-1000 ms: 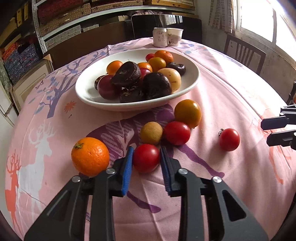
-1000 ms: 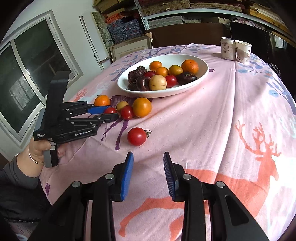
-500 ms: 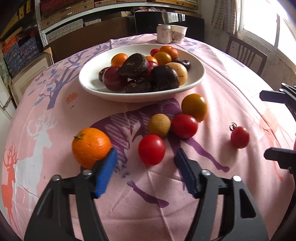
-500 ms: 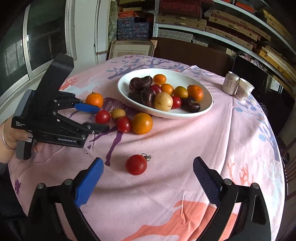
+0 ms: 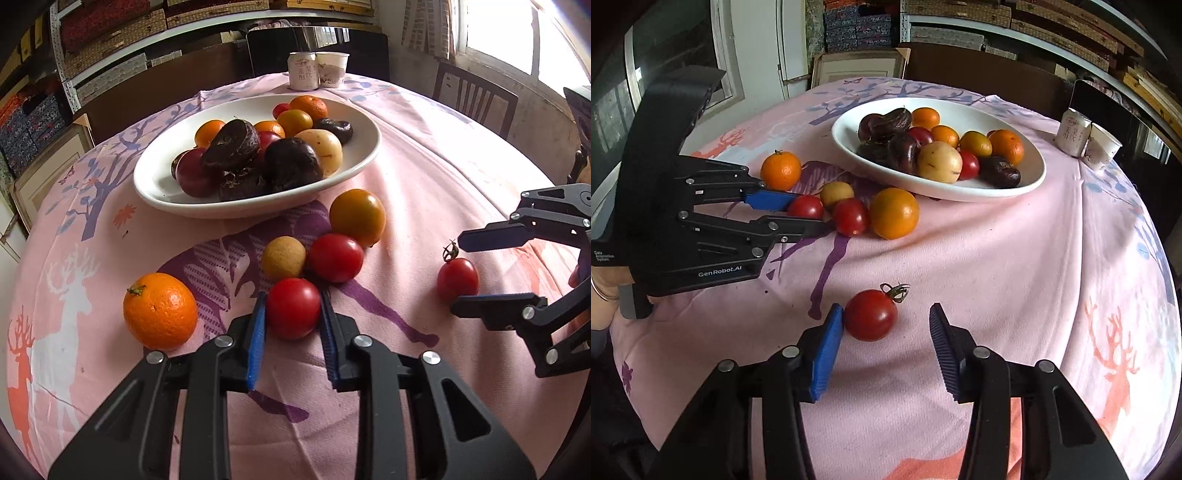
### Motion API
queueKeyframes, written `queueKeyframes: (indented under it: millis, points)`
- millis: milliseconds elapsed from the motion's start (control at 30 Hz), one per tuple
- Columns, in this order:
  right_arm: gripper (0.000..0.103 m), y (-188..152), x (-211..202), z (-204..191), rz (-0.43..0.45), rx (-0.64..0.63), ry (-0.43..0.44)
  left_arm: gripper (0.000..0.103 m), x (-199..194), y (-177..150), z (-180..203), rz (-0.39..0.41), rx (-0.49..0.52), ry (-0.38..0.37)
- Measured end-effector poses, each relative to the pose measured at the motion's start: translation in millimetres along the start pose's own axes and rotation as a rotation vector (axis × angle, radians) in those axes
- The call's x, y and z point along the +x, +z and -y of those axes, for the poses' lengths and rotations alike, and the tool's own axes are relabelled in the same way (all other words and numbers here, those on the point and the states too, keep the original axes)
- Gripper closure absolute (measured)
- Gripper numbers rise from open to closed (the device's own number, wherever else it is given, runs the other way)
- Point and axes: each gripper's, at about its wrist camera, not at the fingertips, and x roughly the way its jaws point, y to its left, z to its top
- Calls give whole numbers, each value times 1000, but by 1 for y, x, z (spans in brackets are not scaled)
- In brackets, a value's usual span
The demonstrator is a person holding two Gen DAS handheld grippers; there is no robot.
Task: Organize fruits
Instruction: 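Grasp a red tomato with the left tool while the right tool grasps a stemmed red tomato, then place both red tomatoes on the white plate, opening both tools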
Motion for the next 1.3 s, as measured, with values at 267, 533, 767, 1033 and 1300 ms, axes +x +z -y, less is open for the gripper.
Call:
queueKeyframes:
  millis: [267,533,767,1033,1300]
  points:
    - [70,7,15,-3,-11,34,41,77,-5,-4,-6,8,-31,11]
    - [71,14,-15,11,63,65,95,77,-28,-2,-20,75,-83,-15]
    - [70,90,-28,65,149,169,86,77,-24,69,-41,128,-126,-23]
    - [48,152,19,99,127,282,68,40,10,125,-67,118,-211,15]
    - [37,105,-17,71,194,218,56,31,-36,72,-66,166,-184,69]
